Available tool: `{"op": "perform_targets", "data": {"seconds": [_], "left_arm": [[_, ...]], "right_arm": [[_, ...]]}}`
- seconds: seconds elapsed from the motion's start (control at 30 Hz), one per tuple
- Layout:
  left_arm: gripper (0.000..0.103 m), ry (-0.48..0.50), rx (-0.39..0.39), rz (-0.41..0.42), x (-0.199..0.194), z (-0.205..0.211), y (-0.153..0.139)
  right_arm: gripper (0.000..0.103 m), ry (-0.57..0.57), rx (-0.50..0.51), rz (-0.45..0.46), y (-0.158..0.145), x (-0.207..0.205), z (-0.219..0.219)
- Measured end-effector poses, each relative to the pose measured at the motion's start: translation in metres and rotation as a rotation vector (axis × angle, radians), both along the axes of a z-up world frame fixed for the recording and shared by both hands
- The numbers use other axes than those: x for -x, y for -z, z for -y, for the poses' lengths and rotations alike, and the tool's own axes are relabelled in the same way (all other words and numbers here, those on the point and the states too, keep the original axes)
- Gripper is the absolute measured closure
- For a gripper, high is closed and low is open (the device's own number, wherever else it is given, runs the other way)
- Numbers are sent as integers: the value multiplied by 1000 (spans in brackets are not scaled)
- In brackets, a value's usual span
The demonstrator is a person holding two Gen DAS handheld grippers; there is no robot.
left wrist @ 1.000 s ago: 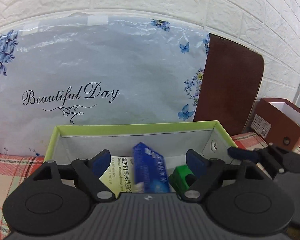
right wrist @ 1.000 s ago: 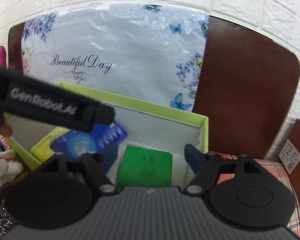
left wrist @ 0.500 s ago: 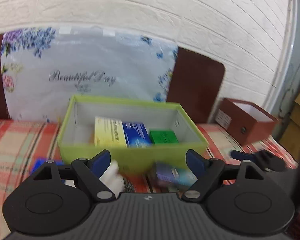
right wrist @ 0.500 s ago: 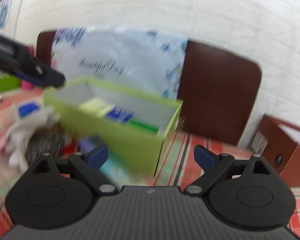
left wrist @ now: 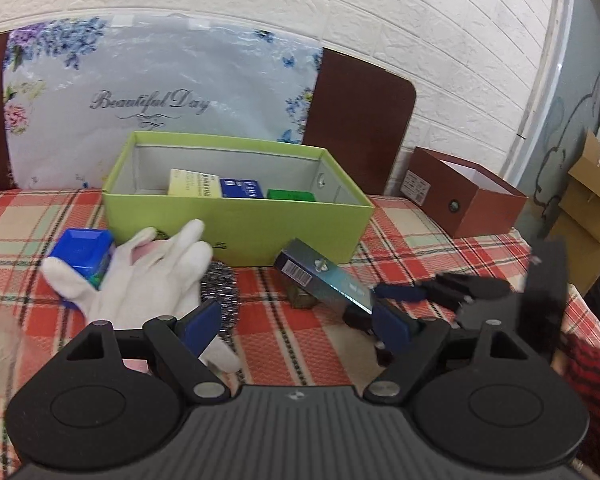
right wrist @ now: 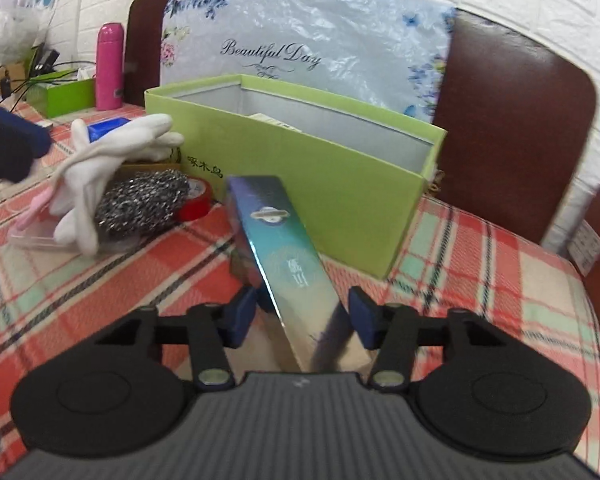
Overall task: Organize objects
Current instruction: 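Grasp the olive-green small box with the left tool while the right tool grasps the teal box, then lift both held boxes and lower them into the lime-green box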
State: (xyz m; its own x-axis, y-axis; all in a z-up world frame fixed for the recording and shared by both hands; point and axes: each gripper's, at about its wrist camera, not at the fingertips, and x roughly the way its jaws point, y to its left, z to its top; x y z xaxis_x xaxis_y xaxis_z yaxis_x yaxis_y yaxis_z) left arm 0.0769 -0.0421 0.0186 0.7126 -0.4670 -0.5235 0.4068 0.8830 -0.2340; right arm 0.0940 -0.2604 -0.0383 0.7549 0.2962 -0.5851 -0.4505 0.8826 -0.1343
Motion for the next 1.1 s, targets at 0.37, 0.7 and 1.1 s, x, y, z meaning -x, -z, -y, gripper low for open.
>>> {"op": "perform_targets", "data": {"seconds": [0.37,0.7,1.1], "left_arm": [[17,-41,-81,-4,-58,80,36],[76,-80,-115,-116,-96,78,69],[73,-26,-87,-170,-29,51,63]], "right_arm": [[61,337,-152,-46,2,91,50],[61,369,-104,-24,5,97,39],[64,327,-181,-100,5,91,31]]}}
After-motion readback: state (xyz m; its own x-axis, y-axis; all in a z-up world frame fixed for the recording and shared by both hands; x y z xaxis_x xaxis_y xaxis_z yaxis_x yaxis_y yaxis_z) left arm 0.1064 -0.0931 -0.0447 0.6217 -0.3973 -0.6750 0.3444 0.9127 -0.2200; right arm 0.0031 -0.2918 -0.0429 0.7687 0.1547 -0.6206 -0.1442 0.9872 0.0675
